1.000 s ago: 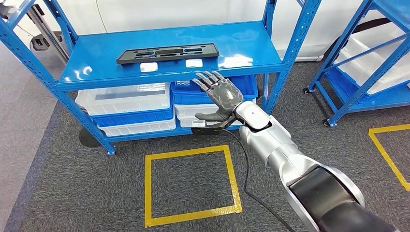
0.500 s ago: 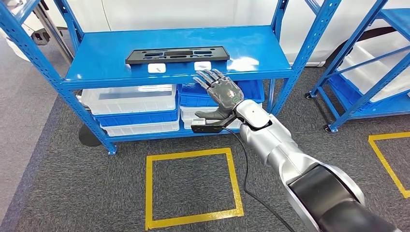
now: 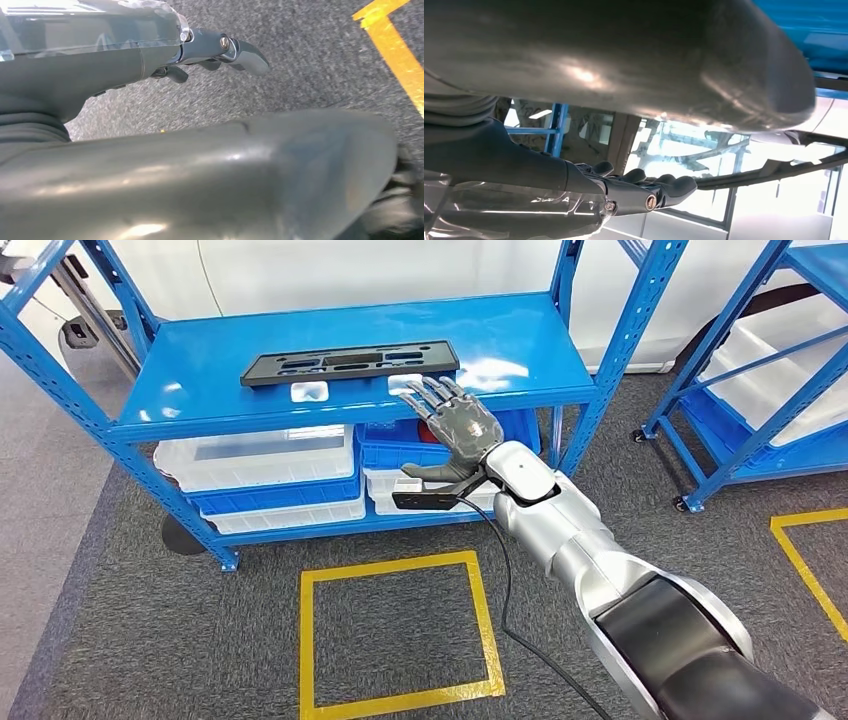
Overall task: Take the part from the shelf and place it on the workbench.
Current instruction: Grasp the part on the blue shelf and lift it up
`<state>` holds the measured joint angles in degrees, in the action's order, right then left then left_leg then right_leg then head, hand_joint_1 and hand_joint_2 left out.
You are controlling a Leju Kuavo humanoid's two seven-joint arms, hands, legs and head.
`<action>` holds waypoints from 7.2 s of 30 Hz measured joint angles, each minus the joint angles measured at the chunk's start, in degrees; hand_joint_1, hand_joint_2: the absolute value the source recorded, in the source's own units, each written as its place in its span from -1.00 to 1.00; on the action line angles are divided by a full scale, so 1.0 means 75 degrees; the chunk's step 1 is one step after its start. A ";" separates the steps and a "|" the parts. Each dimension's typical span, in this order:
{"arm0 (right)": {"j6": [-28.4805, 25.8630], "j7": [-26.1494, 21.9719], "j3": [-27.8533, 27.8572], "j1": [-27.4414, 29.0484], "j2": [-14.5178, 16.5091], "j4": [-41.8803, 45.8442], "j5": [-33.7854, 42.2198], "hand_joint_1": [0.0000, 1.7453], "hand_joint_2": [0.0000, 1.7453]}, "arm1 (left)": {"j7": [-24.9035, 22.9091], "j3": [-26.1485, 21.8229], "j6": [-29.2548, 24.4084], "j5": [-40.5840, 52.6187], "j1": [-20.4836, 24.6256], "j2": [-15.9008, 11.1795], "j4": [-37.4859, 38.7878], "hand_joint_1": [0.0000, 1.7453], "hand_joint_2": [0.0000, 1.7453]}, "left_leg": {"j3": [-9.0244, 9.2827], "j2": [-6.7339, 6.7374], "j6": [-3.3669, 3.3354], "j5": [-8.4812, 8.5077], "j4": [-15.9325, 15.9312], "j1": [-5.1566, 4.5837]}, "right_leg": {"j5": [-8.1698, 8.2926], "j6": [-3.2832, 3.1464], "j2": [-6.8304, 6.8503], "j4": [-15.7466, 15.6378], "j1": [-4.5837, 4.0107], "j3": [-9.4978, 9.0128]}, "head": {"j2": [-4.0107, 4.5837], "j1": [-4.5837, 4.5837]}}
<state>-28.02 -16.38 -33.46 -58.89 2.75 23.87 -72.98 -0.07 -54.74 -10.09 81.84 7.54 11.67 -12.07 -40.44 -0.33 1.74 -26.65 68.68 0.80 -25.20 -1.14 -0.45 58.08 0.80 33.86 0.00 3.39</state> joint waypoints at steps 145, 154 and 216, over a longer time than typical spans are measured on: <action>-0.0181 -0.1235 -0.0828 0.1094 0.0279 -0.0135 0.1126 -1.00 0.50 | 0.0106 0.0021 -0.0038 -0.0098 -0.0145 0.0000 0.0055 -1.00 -1.00 | 0.1147 -0.0013 -0.0166 -0.0047 -0.1460 -0.0077 | 0.0184 0.0104 0.0025 0.0019 -0.0045 0.0283 | 0.0000 0.0001; -0.0192 -0.0805 -0.1107 0.1153 0.0423 -0.0203 0.0825 -1.00 1.00 | 0.0114 0.0012 -0.0055 -0.0129 -0.0172 0.0000 0.0055 -1.00 -1.00 | 0.0208 0.0002 -0.0041 -0.0057 -0.0190 -0.0022 | -0.0019 -0.0010 0.0011 -0.0028 -0.0020 -0.0021 | 0.0000 0.0002; 0.5250 -0.2617 -0.0872 -0.0056 0.0233 0.0127 0.4223 1.00 1.00 | 0.0450 0.0208 -0.1085 0.0305 -0.0127 0.0033 0.0055 -1.00 0.00 | 0.0521 0.0013 -0.0043 0.0053 -0.0595 0.0017 | 0.0046 0.0026 -0.0009 -0.0028 -0.0028 0.0015 | 0.0000 0.0001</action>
<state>11.36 -36.01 -40.00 -59.31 4.50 24.82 -41.31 3.30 -53.17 -18.23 84.12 6.59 11.92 -11.65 -36.54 -0.24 1.42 -26.26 64.22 0.93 -24.85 -0.95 -0.51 57.87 0.59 33.97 0.00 3.40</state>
